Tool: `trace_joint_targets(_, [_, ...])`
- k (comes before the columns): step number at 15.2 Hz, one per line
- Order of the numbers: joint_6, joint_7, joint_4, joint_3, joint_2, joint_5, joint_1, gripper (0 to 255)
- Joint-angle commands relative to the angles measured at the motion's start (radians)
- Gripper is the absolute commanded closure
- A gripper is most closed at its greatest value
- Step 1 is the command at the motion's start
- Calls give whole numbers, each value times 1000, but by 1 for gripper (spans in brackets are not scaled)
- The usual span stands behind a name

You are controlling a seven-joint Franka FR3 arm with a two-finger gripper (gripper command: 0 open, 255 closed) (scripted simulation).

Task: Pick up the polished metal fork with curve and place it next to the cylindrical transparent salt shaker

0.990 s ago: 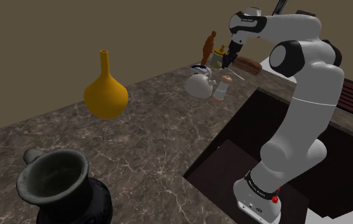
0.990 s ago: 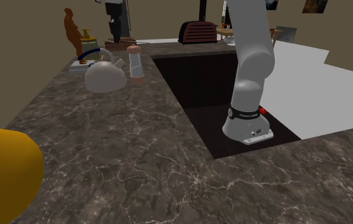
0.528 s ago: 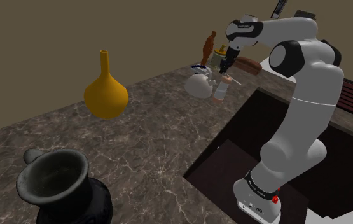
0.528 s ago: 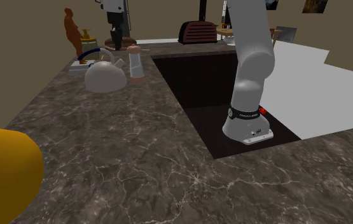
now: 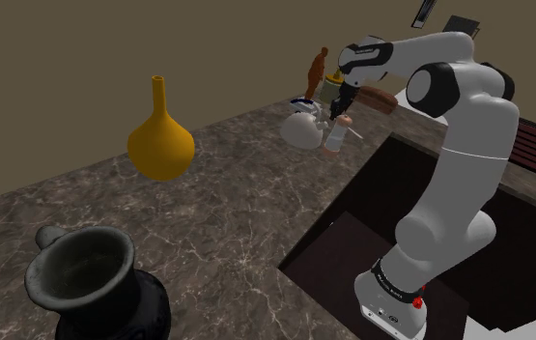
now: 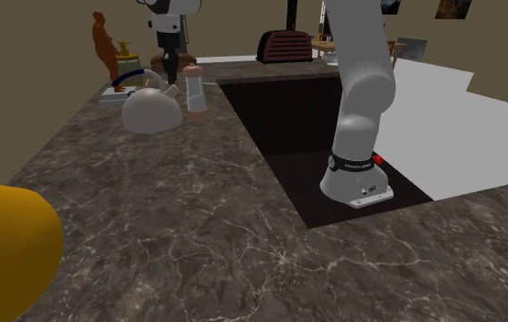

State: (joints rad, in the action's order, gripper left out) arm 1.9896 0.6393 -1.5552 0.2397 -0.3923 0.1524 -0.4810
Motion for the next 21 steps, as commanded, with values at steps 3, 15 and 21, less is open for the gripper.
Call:
trace_joint_targets(3, [47,4,-34,-3,-13,5,1,255])
trace_joint_targets(15, [182,24,-113,-13,-71,27,-3,255])
trace_joint_targets(21, [208,28,-125,-15,-86,33,-4,255])
